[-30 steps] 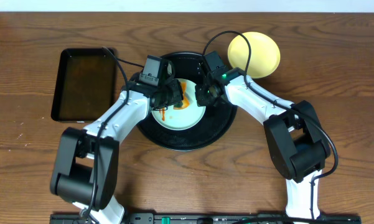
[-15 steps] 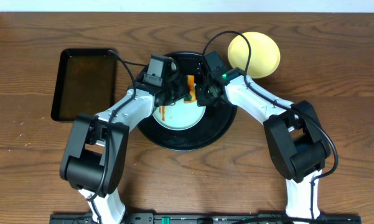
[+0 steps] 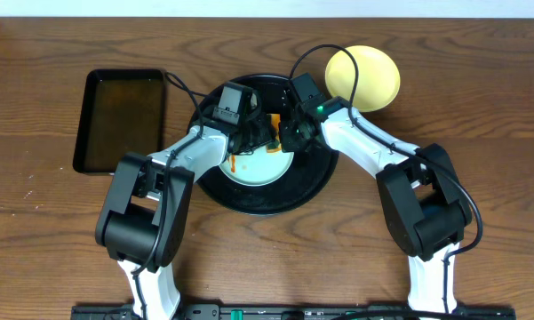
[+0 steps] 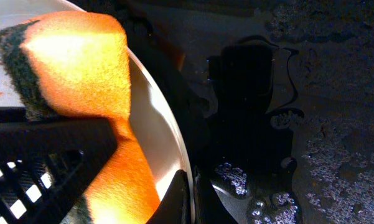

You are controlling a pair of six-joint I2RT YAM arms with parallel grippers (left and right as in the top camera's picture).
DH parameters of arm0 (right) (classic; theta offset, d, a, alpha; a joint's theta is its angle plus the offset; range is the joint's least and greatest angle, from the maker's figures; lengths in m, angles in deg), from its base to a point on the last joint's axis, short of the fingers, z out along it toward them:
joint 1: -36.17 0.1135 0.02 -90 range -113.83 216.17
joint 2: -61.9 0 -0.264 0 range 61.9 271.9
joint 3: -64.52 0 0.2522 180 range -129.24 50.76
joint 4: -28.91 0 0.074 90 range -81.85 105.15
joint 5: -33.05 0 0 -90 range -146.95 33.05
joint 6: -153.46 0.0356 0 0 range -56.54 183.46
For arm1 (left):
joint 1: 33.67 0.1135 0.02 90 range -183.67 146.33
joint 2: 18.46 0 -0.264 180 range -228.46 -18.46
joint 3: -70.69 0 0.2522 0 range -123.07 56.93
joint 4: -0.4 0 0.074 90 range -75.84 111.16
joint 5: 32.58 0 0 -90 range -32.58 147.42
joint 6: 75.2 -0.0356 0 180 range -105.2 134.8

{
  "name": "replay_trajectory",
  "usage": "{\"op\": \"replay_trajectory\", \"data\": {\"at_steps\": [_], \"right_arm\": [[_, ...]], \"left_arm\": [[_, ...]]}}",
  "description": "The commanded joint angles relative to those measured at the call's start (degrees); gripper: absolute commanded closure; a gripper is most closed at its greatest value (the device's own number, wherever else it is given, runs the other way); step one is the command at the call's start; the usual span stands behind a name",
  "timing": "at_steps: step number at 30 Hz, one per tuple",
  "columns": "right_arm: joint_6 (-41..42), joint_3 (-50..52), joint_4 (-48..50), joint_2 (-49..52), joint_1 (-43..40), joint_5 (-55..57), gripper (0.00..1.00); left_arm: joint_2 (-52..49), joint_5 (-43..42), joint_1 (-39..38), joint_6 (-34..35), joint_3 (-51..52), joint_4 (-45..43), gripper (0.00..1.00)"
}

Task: Clean dirty plates on tray and stack at the side
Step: 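Scrub the green plate with the sponge while right gripper holds rim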

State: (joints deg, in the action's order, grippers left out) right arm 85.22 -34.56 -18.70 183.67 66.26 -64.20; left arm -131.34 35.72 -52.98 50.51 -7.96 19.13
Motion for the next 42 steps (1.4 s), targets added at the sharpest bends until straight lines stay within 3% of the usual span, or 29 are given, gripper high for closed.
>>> {"op": "replay_trajectory", "data": {"at_steps": [1, 5, 8, 12, 16, 21, 24, 37, 42], "right_arm": [[0.5, 0.44, -0.22, 0.55, -0.44, 0.83, 0.99], [0.5, 0.44, -0.2, 0.55, -0.39, 1.01, 0.99], [0.5, 0.44, -0.17, 0.55, -0.39, 1.01, 0.99], [0.48, 0.44, -0.17, 0.55, -0.39, 1.03, 0.99], [0.5, 0.44, 0.02, 0.55, -0.44, 1.03, 0.99], [0.5, 0.44, 0.04, 0.55, -0.44, 1.03, 0.99], [0.5, 0.44, 0.02, 0.55, -0.42, 1.03, 0.99], [0.5, 0.44, 0.04, 0.55, -0.44, 1.03, 0.99], [0.5, 0.44, 0.02, 0.55, -0.44, 1.03, 0.99]], "left_arm": [[-1.09, 7.23, 0.31, -4.94, 0.9, 2.51, 0.66], [1.36, 7.34, 0.33, -5.07, 0.83, 2.69, 0.75], [4.5, 8.81, 0.31, -5.33, 0.83, 2.69, 0.76], [6.69, 8.9, 0.31, -5.53, 0.83, 3.17, 0.89], [7.32, 8.2, 0.22, -5.4, 0.85, 3.58, 0.83], [6.95, 8.33, -0.13, -5.27, 0.85, 3.98, 0.59], [5.99, 8.31, -0.13, -5.27, 0.85, 3.96, 0.57], [1.62, 11.23, -0.17, -5.49, 0.85, 1.92, 0.59], [1.09, 11.26, -0.17, -5.49, 0.85, 1.38, 0.73]]}}
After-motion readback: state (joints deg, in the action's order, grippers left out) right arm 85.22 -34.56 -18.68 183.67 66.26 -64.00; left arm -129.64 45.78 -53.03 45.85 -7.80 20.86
